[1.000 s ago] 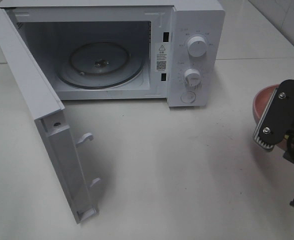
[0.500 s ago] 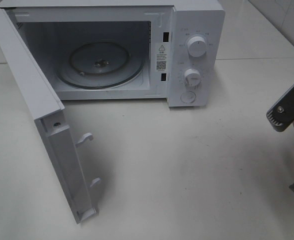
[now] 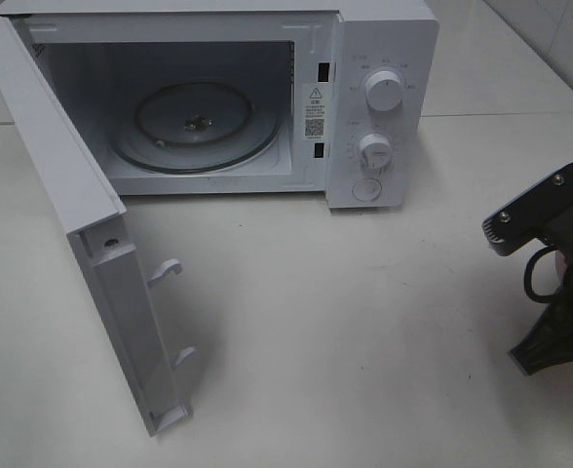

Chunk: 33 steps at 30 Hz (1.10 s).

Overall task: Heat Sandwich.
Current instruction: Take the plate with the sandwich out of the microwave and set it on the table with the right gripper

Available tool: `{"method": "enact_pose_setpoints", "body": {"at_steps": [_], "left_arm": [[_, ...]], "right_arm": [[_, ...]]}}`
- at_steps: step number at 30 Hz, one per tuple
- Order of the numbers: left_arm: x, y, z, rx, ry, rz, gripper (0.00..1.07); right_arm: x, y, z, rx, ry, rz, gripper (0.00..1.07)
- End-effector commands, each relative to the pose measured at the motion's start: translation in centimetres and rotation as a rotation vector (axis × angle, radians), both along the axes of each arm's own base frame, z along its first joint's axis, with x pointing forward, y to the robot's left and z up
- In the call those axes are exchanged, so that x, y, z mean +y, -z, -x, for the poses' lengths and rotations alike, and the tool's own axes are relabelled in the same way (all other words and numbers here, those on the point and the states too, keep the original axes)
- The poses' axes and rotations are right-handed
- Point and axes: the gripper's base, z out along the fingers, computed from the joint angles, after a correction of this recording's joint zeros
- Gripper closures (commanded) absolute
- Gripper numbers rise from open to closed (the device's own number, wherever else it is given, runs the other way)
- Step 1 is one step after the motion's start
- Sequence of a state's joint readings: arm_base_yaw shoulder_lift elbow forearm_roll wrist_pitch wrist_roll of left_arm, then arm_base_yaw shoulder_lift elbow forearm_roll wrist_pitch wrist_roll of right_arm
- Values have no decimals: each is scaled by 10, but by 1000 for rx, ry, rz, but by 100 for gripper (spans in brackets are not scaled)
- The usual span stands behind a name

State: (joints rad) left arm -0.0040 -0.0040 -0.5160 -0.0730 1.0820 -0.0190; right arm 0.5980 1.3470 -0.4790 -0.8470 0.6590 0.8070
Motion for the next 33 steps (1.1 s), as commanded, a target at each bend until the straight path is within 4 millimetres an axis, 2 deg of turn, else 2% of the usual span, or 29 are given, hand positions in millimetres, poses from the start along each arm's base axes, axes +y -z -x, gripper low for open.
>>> {"method": "enact_pose_setpoints", "body": {"at_steps": [1,9,11,22,27,33], "left_arm": [[0,-1,1,-16,-1,5,9],[0,-1,1,-16,-1,5,9],[0,-1,1,-16,-1,5,9],[0,-1,1,-16,-1,5,9],[0,-1,1,-16,-1,5,9],[0,-1,1,-16,-1,5,9]], "right_arm": [[-1,3,-7,-33,21,-2,104],[-2,30,-22,-11,137,33,104],[-1,32,-24,-13,147,36,104],[7,73,-45,5,194,117,102],[9,84,-51,-11,235,119,101],[8,84,-53,-31,270,123,96]]}}
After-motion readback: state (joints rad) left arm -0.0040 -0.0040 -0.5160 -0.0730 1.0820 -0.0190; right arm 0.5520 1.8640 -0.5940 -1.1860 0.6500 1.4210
